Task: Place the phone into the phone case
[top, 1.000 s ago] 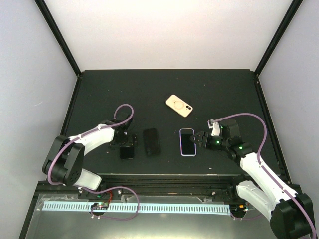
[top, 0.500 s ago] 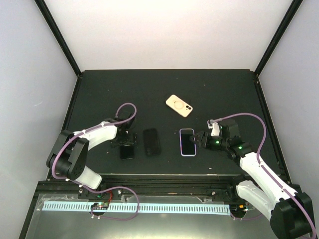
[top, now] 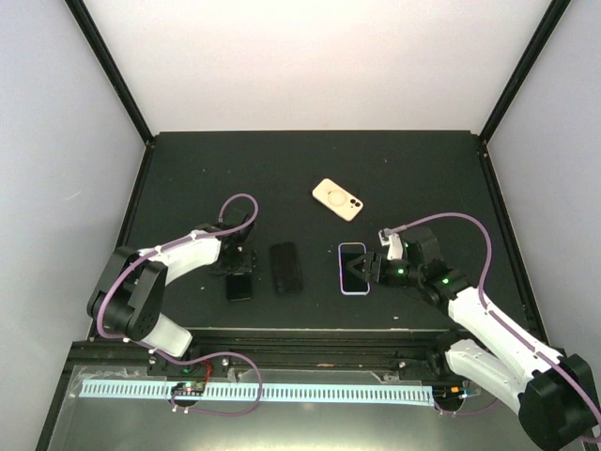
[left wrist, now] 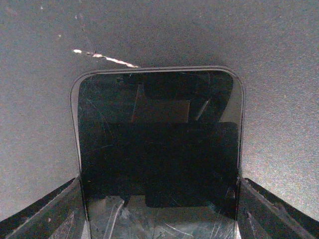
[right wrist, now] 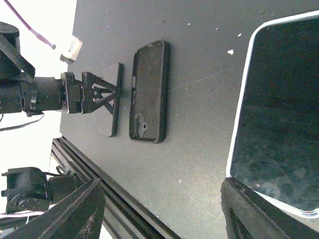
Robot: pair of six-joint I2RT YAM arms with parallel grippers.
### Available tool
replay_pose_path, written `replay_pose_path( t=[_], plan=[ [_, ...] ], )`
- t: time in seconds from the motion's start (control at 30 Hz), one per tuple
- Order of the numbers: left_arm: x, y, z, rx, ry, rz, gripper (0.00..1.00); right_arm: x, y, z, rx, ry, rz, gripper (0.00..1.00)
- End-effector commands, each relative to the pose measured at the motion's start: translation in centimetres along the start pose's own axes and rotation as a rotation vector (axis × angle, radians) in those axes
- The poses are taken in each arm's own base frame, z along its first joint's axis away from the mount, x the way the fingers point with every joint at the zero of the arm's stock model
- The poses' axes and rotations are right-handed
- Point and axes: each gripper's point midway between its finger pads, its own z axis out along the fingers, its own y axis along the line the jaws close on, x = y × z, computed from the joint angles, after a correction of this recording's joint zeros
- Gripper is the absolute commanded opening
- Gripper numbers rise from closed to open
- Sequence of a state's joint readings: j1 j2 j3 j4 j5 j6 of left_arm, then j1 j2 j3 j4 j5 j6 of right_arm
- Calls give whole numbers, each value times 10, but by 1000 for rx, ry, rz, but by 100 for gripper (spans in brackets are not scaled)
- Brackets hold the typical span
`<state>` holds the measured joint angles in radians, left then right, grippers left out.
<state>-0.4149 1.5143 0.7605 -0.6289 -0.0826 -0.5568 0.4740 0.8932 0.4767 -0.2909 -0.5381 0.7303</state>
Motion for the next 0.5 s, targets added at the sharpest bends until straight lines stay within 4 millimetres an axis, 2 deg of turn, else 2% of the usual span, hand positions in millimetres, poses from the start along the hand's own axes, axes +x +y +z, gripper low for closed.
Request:
replay_pose_path(
  t=[0.0,0.23,0.47],
  plan=[
    [15,-7,7,64,33,-15,69,-4,17,8,-25,-14,-7,65],
    [19,-21,-6,183,14,-45,64,16,48,32,-53,36,-42,62],
    [21,-39,-26,324,-7,-74,63,35,64,62,-100,83,-6,53]
  ],
)
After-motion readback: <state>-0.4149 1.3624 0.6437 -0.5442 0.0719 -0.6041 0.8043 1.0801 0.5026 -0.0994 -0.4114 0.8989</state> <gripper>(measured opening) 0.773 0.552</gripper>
